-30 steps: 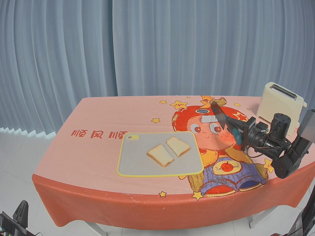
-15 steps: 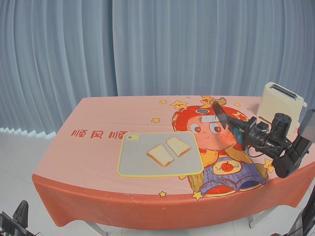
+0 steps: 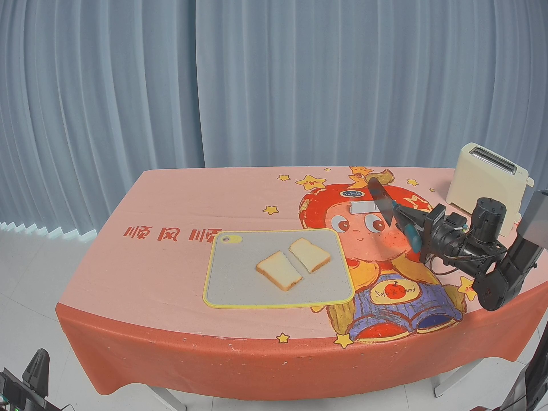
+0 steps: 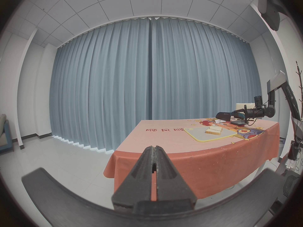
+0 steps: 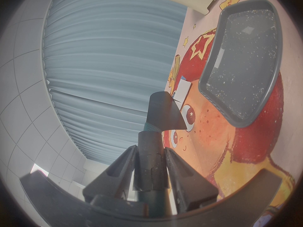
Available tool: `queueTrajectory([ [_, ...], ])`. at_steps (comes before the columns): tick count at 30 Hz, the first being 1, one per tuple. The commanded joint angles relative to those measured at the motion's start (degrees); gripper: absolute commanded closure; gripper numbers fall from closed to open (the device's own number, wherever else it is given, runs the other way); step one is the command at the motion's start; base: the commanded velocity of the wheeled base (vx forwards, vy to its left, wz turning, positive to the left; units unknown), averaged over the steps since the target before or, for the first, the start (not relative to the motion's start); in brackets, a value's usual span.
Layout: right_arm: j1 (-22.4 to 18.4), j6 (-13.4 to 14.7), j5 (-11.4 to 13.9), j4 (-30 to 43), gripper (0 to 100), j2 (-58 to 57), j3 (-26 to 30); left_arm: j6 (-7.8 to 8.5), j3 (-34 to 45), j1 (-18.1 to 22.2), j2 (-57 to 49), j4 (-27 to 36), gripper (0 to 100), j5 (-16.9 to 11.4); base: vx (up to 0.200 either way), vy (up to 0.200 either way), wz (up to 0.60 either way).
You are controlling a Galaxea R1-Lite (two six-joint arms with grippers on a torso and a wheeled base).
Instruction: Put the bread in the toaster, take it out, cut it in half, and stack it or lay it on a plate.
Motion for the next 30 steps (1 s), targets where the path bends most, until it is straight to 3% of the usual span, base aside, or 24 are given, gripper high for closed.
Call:
queueTrajectory([
  [1, 0.02, 0.01, 0.01, -0.02, 100, 0.14, 0.05, 0.02, 1.01, 0.02, 0.10, -0.02, 100, 0.01, 0.000, 0.000, 0.00],
  [30, 0.20, 0.01, 0.01, 0.07, 100, 1.81, 0.84, 0.02, 1.01, 0.02, 0.01, -0.02, 100, 0.01, 0.000, 0.000, 0.00],
])
